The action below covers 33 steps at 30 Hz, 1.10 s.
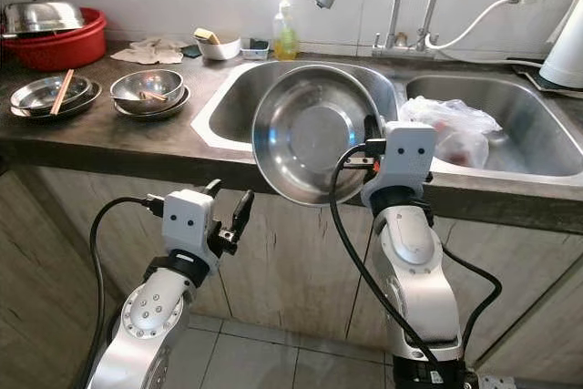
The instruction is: Kitchen organization
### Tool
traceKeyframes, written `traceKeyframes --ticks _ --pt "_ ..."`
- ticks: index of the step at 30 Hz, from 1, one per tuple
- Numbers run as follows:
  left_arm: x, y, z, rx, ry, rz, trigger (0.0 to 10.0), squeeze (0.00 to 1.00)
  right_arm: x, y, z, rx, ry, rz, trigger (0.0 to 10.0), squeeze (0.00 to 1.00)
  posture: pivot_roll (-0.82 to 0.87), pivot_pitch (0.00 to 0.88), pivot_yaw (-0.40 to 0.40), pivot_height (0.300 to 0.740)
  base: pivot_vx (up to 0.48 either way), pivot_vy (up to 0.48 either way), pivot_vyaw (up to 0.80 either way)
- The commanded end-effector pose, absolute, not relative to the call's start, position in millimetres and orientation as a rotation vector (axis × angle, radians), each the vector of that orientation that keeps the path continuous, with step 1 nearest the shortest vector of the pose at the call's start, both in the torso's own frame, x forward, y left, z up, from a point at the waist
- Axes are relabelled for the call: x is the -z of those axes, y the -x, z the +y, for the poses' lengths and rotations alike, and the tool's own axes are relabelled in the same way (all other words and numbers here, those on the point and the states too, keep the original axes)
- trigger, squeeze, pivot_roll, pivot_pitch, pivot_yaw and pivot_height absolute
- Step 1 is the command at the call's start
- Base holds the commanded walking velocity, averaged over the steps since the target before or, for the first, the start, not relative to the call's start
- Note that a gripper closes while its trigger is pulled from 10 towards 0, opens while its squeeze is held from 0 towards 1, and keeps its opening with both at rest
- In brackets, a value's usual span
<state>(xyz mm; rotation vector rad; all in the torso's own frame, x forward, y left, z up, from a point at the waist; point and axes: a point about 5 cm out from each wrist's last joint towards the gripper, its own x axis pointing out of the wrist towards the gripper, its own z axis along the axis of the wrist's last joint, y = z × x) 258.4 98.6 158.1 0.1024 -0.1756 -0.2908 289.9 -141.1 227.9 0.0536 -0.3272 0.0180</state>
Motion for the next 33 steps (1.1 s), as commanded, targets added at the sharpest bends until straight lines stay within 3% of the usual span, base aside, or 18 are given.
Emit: traceKeyframes --ticks 1,33 --pt "-154.1 -258.0 100.0 0.288 -0.108 -0.16 10.0 0.0 -232.1 -290.0 -140.9 -0.022 -0.062 -0.345 10.0 0.0 0.03 0.0 -0.031 0.74 0.345 0.0 0.0" --pt "-151.2 -257.6 99.6 0.294 -0.112 -0.157 10.0 0.0 -237.4 -296.7 -145.8 -0.006 -0.044 -0.362 10.0 0.0 0.03 0.0 -0.035 0.74 0.435 0.0 0.0"
